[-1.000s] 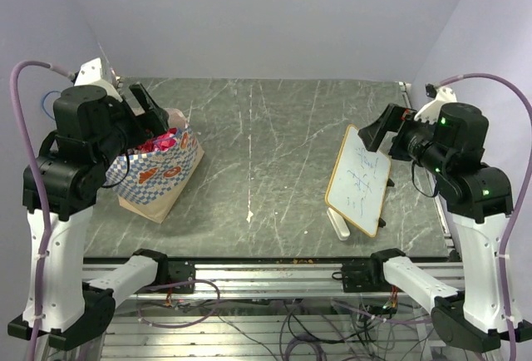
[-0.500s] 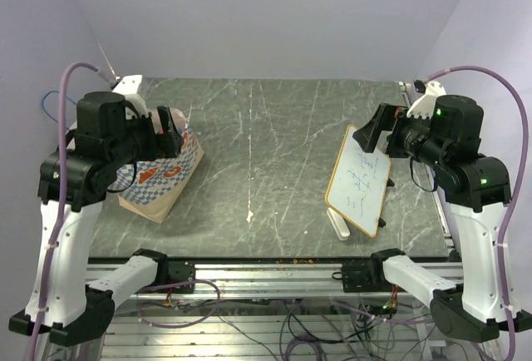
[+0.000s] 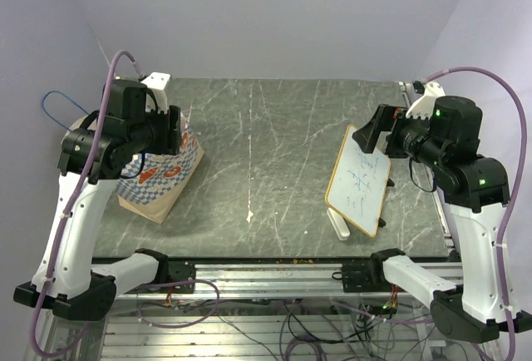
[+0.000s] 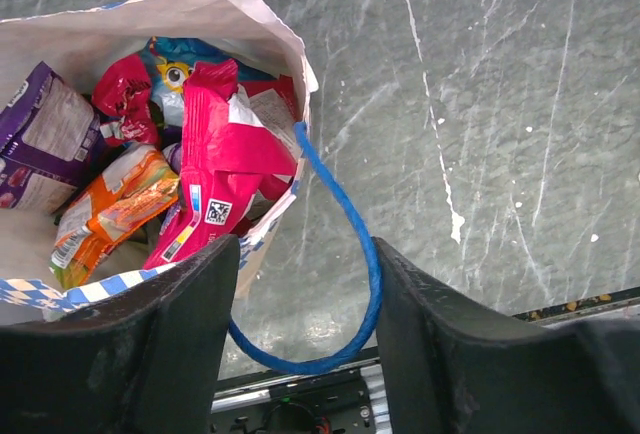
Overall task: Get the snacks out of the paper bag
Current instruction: Move the paper bag to the center of the board.
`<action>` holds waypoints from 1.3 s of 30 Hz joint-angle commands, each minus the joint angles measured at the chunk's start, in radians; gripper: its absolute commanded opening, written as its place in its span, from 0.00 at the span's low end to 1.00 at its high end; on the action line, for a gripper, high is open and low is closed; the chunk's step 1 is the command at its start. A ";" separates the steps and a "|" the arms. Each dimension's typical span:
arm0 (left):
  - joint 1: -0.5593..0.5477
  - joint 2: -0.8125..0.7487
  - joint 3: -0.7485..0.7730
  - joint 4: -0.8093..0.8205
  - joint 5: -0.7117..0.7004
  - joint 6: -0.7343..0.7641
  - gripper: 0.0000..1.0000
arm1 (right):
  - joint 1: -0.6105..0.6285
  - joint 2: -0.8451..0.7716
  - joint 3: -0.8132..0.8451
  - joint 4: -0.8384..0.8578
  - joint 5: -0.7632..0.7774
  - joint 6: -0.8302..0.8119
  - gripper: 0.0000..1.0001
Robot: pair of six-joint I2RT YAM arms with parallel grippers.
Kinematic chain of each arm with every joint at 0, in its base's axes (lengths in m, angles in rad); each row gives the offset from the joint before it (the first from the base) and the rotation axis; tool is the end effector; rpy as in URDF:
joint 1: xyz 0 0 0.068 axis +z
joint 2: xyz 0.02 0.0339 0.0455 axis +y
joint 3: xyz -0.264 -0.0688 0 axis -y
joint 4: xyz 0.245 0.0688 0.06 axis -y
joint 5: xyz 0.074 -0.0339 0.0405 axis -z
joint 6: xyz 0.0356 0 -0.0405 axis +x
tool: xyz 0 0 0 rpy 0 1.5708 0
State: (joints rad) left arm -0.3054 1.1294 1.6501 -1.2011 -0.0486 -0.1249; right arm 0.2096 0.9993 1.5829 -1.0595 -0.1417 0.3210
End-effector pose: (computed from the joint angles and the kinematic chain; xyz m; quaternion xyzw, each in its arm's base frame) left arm 0.1675 -0.0510 0.4572 0.0709 0.8995 -0.0705 0.4253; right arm 0.1415 0.0352 0.4706 0.0106 0.8524 0.1945 0.4852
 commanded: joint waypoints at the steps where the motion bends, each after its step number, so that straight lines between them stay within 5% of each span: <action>1: -0.013 -0.011 0.001 -0.006 -0.023 0.016 0.57 | -0.001 -0.025 -0.033 0.020 -0.001 0.031 1.00; 10: -0.017 0.030 0.056 -0.008 0.115 -0.035 0.07 | -0.001 -0.053 -0.091 0.038 -0.021 0.091 1.00; 19: -0.017 0.079 0.077 0.128 0.332 -0.201 0.07 | -0.001 -0.080 -0.103 0.042 0.041 0.130 1.00; 27: -0.025 0.031 -0.136 0.587 0.500 -0.527 0.07 | -0.001 -0.099 -0.126 0.007 0.027 0.148 1.00; 39: -0.242 0.260 -0.019 0.758 0.419 -0.636 0.07 | -0.001 -0.128 -0.189 0.003 -0.022 0.179 1.00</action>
State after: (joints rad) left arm -0.4580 1.3529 1.5429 -0.6605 0.3397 -0.6872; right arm 0.2096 0.8810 1.4124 -1.0584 -0.1356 0.4831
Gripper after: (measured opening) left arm 0.084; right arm 0.999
